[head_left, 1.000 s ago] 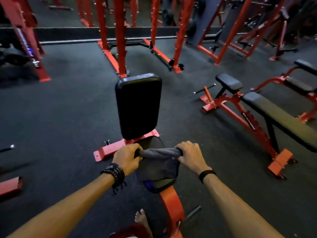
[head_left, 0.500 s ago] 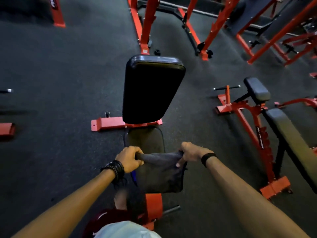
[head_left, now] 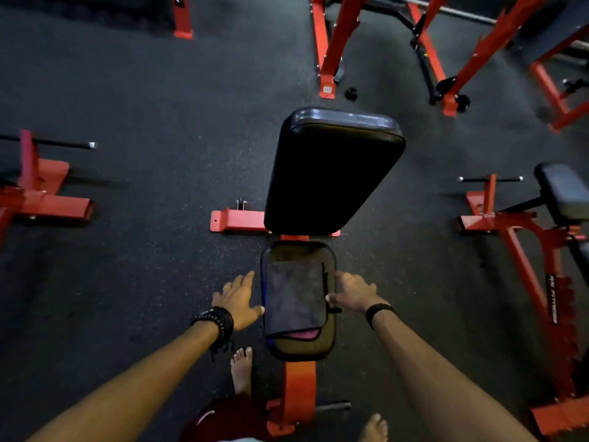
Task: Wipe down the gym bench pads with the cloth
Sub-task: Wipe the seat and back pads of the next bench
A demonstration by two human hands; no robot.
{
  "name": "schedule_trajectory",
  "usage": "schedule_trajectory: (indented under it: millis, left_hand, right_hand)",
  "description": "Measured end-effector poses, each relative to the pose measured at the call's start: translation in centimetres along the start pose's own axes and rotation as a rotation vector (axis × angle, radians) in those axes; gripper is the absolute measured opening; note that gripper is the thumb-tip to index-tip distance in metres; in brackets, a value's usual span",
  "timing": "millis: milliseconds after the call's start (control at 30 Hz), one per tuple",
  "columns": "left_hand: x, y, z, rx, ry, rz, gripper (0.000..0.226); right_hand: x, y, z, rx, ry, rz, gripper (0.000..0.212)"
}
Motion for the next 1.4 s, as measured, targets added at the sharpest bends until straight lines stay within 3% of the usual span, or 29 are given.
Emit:
schedule_trajectory:
  millis: [300,433,500,667,867,1033,1200,1300,1400]
  left_hand:
    - [3.9,1.9,3.5,-0.080,-0.039,0.038,0.088]
    - [5.8,3.0,4.8,-0.143,-0.100,0.085,0.088]
    - [7.0,4.4,5.3,-0.172,-0.163,0.181,0.084]
    - [12.1,7.4,5.2,-0.258,-0.343,0.261,0.097]
    - [18.2,12.5,1.1,-0.377,-0.477,0.468,0.089]
    - [19.7,14.9,-1.1,-0.330,-0.507,0.546,0.090]
    - [19.1,16.6,-1.8,-0.297,-0.610,0.635,0.083]
    - [18.4,17.3,-1.1,-0.279,-0.629,0.654,0.080]
    - [17.4,17.7,-0.4,-0.243,-0.559,0.653,0.085]
  right_hand:
    - [1.1,2.4,3.9,-0.060,0.032,-0.068,0.057]
    - [1.1,5.7,4.7,-0.173,-0.078,-0.090,0.045]
    - [2.1,8.8,4.6,-0.279,-0.179,-0.069,0.052]
    - [8.5,13.6,3.3,-0.493,-0.273,0.116,0.086]
    - [20.3,18.0,2.1,-0.773,-0.437,0.150,0.085]
    - [18.6,23.6,1.0,-0.782,-0.417,0.382,0.070]
    - [13.5,29.6,-2.5,-0.520,-0.252,0.621,0.064]
    - [15.9,25.6,0.4,-0.543,-0.184,0.609,0.057]
    - [23.0,16.8,7.4,-0.672,-0.234,0.423,0.062]
Point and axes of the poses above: each hand's wrist, its own y-axis towards the middle knuckle, its own x-axis out of the palm, z = x × y, the point moved 4 cm from there along y, towards the middle knuckle, and after that the axes turned 1 degree about y, right-handed, at the moved point
